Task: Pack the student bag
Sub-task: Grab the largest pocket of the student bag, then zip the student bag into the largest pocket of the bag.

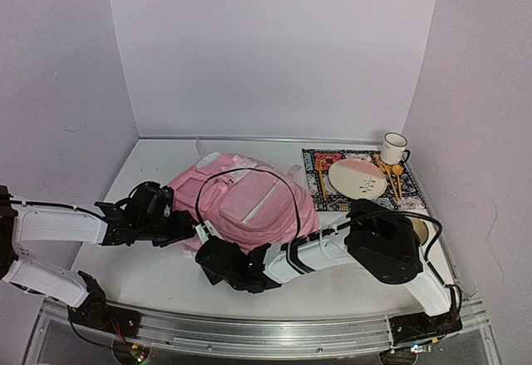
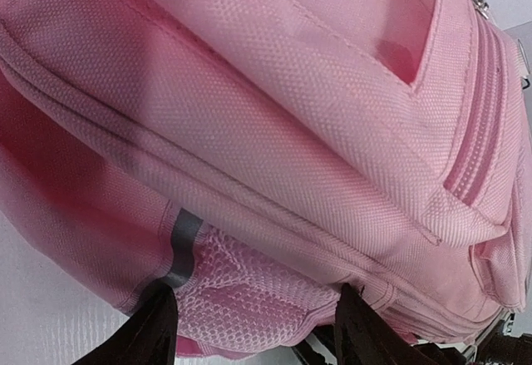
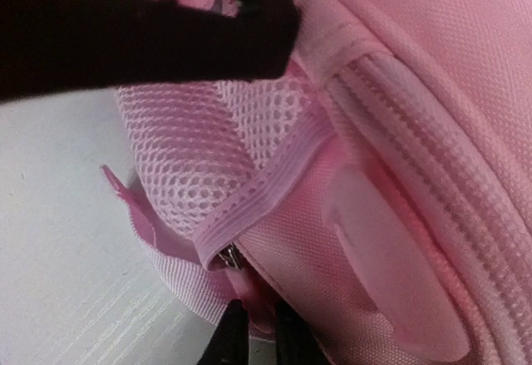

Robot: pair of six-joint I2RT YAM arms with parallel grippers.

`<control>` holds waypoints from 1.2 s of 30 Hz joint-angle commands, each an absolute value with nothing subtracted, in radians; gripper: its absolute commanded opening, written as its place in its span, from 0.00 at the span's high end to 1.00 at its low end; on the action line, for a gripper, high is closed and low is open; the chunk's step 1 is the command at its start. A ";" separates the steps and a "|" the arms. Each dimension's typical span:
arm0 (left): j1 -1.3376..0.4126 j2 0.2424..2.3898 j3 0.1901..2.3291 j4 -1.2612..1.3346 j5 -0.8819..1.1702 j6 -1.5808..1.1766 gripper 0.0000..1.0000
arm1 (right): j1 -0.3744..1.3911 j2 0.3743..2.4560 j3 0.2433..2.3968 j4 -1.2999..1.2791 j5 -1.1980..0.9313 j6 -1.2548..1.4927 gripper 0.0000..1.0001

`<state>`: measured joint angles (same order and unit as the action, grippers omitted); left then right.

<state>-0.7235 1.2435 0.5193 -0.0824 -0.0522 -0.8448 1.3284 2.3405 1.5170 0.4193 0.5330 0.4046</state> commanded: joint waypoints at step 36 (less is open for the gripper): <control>-0.698 1.456 0.532 -0.011 -0.128 -0.839 0.39 | 1.321 2.064 1.126 0.341 0.363 0.702 1.00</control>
